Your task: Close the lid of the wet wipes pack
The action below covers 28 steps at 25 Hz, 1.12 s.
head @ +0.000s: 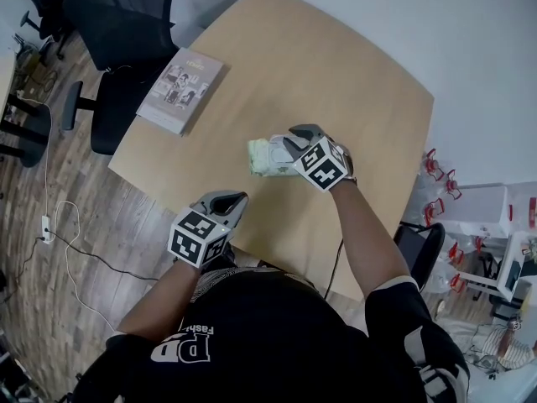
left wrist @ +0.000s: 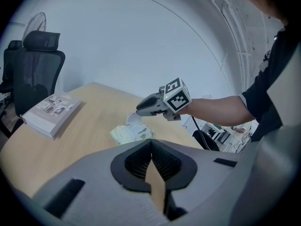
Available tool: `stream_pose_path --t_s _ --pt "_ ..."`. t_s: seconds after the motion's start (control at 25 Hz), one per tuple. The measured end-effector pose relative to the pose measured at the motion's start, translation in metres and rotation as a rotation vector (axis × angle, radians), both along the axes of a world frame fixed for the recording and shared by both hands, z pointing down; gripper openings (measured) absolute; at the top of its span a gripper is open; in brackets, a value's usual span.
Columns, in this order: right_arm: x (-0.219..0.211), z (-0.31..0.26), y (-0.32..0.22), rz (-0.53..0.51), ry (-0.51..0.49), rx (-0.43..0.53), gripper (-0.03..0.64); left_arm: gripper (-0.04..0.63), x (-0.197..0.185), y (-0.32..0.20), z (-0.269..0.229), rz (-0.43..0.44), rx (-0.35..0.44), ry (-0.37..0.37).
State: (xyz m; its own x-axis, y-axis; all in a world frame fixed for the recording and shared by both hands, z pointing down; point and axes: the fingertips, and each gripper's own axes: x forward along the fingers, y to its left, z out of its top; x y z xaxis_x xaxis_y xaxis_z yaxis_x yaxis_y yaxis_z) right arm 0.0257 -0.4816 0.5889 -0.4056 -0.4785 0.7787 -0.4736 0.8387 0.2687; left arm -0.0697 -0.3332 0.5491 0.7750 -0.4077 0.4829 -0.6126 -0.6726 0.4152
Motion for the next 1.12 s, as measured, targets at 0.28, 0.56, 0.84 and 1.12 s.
stream_pose_path --t_s 0.28,0.56,0.84,1.12 --pt "0.005 0.008 0.031 0.010 -0.016 -0.022 0.057 0.018 0.005 0.007 -0.003 0.002 0.006 0.001" --pt "0.005 0.023 0.056 -0.028 0.019 -0.031 0.057 0.018 0.008 0.013 -0.004 -0.006 0.007 0.003" --pt "0.004 0.041 0.065 -0.054 0.030 -0.063 0.066 0.018 0.007 0.019 -0.001 -0.020 -0.004 -0.003" --pt "0.003 0.054 0.071 -0.067 0.040 -0.090 0.071 0.018 0.004 0.021 0.004 -0.033 -0.024 -0.009"
